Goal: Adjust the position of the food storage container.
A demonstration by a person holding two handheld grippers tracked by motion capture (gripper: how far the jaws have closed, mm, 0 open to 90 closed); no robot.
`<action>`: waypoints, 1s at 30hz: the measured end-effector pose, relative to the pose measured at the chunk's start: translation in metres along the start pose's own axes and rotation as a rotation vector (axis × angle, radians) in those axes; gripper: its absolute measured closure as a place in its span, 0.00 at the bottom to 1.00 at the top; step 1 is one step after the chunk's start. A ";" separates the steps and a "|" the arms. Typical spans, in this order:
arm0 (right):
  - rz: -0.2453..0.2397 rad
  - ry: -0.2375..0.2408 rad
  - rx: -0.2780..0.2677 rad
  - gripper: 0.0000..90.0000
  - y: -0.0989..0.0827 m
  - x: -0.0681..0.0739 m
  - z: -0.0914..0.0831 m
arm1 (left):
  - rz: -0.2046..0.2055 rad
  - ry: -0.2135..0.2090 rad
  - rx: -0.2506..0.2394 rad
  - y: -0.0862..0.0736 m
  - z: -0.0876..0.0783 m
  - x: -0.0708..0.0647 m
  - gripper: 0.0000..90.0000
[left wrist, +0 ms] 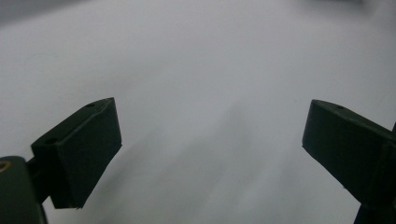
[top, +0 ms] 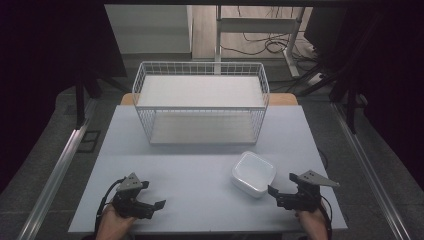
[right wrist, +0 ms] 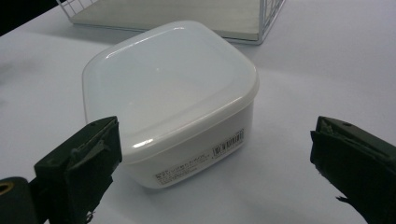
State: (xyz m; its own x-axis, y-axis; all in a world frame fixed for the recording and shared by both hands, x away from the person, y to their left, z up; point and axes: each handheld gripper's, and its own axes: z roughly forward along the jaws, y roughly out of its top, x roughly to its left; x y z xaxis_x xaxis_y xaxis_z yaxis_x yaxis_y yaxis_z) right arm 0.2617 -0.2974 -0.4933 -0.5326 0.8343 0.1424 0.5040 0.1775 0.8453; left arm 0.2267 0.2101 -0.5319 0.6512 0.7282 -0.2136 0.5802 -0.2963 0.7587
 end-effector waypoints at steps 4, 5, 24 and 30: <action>-0.004 -0.048 0.005 0.00 -0.001 -0.003 0.002 | 0.010 0.030 -0.004 0.000 0.001 -0.002 0.03; -0.004 -0.048 0.005 0.00 -0.001 -0.003 0.002 | 0.019 0.046 -0.005 -0.001 0.001 -0.002 0.03; 0.018 -0.072 0.090 0.00 0.001 -0.005 0.005 | 0.025 0.072 0.000 -0.003 -0.001 0.002 0.04; 0.055 -0.096 0.105 0.11 0.005 -0.010 0.000 | 0.016 0.066 -0.004 -0.003 -0.001 0.003 0.05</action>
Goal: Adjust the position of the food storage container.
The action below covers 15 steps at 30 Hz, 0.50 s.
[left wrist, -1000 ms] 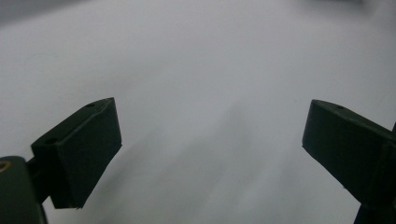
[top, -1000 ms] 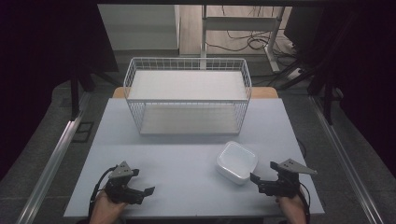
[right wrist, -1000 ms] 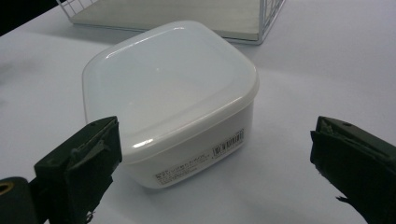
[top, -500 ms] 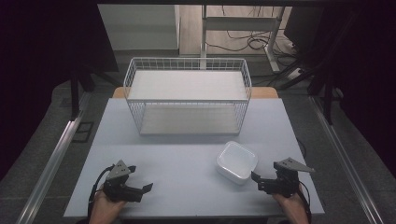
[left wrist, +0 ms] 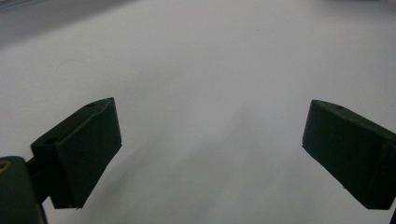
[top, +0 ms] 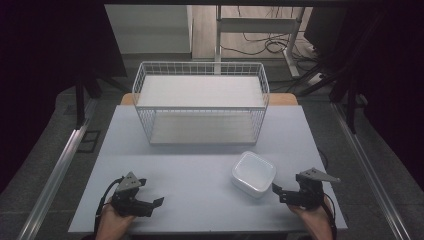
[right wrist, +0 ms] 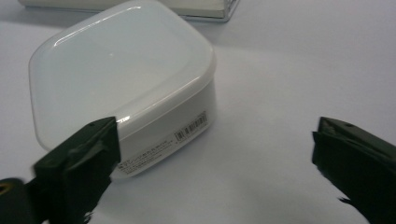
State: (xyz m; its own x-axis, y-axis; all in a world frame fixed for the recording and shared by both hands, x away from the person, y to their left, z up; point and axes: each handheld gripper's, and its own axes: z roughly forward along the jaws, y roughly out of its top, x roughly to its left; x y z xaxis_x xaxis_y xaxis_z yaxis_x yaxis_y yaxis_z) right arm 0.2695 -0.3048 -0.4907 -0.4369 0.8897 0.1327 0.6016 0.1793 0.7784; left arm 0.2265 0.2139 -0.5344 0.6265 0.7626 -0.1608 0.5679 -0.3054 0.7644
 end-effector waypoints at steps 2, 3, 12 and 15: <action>0.011 0.007 0.021 0.23 0.001 -0.002 -0.001 | -0.002 -0.001 0.003 0.000 0.001 0.000 0.05; 0.017 0.003 0.029 0.29 0.001 -0.003 -0.001 | -0.003 -0.002 0.003 0.000 0.001 0.000 0.05; 0.003 0.071 0.111 0.91 0.013 -0.004 0.012 | -0.007 0.004 0.007 0.000 0.002 0.001 0.06; -0.005 0.071 0.122 0.98 0.015 -0.003 0.018 | -0.010 0.007 0.005 0.000 0.001 0.001 0.06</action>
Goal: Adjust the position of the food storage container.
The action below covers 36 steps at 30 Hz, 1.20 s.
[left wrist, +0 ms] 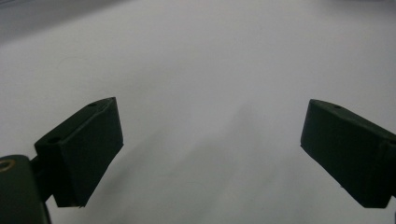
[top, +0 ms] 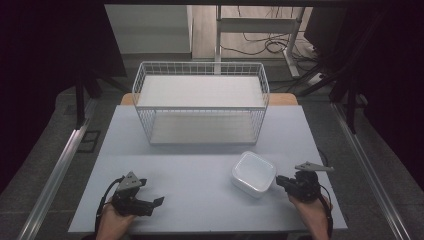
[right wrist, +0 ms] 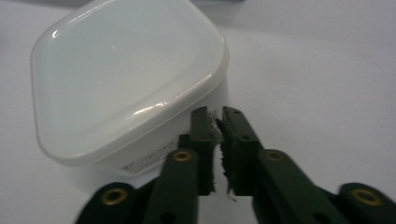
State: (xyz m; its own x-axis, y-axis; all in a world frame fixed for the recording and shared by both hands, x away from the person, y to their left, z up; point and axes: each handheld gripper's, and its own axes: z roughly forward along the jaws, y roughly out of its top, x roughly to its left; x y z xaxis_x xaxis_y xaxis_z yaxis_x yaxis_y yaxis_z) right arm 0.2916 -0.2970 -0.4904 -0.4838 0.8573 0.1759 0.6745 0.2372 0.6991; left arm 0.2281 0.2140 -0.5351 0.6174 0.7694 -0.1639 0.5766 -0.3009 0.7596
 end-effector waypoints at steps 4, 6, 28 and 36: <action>0.023 0.017 0.000 0.99 0.008 -0.003 0.010 | -0.007 0.008 -0.002 0.000 0.001 0.001 0.06; 0.015 0.019 0.005 0.99 0.011 -0.003 0.015 | -0.009 0.009 -0.002 0.001 0.001 0.001 0.06; -0.047 0.090 0.026 0.99 0.051 0.014 0.066 | -0.010 0.063 -0.027 0.023 0.014 0.002 0.17; -0.108 0.155 0.060 0.99 0.051 0.047 0.079 | 0.003 0.008 -0.014 0.045 0.036 -0.005 0.52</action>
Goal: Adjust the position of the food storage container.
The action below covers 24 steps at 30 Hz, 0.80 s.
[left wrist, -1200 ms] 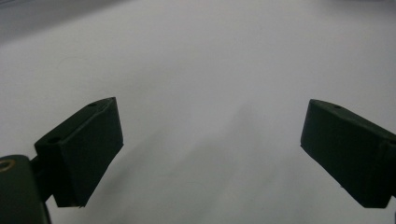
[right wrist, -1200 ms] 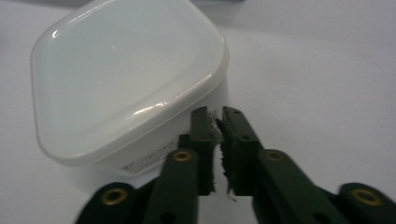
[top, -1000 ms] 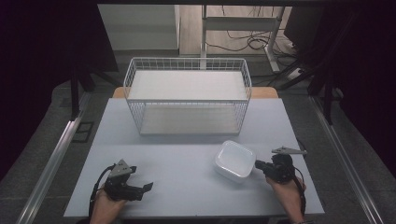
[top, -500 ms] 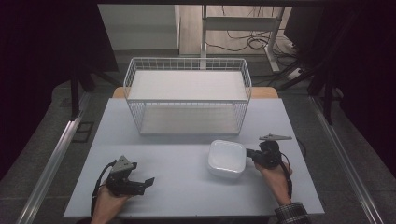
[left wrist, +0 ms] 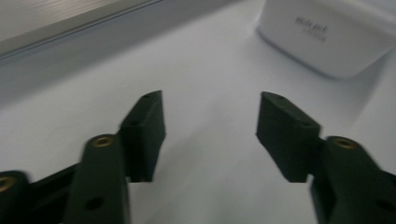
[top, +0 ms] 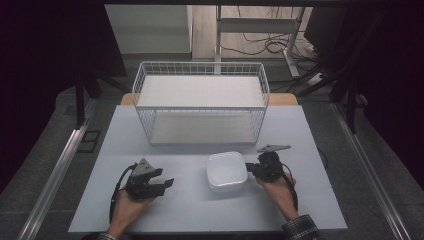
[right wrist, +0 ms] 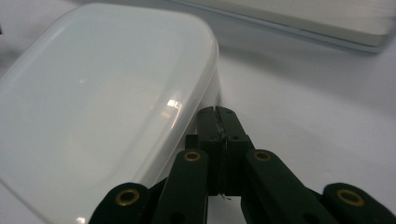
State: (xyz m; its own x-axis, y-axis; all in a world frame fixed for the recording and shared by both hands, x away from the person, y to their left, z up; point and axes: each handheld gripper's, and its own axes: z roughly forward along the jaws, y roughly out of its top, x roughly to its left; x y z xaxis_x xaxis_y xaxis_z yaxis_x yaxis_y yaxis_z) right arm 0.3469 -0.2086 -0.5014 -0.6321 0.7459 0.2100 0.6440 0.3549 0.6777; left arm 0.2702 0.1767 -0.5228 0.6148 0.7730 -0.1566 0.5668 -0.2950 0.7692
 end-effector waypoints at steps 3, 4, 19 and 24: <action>-0.017 0.014 0.010 0.99 0.001 0.009 0.004 | 0.015 -0.030 0.013 0.011 0.013 -0.007 0.68; -0.025 0.020 0.012 0.99 0.001 0.012 0.005 | 0.018 -0.043 0.015 0.015 0.019 -0.010 0.73; -0.091 0.086 0.059 0.99 -0.005 0.050 0.009 | -0.002 -0.082 0.085 0.018 0.033 -0.023 1.00; -0.099 0.093 0.064 0.99 -0.010 0.054 0.006 | 0.001 -0.090 0.092 0.017 0.032 -0.024 1.00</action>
State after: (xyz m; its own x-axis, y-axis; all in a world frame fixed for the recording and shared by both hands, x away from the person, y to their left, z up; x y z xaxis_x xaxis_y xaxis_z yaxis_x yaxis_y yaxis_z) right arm 0.3082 -0.1684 -0.5009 -0.7290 0.6513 0.2107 0.6011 0.4617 0.6523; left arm 0.2832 0.1352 -0.5261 0.6595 0.7205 -0.2144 0.6120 -0.3491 0.7096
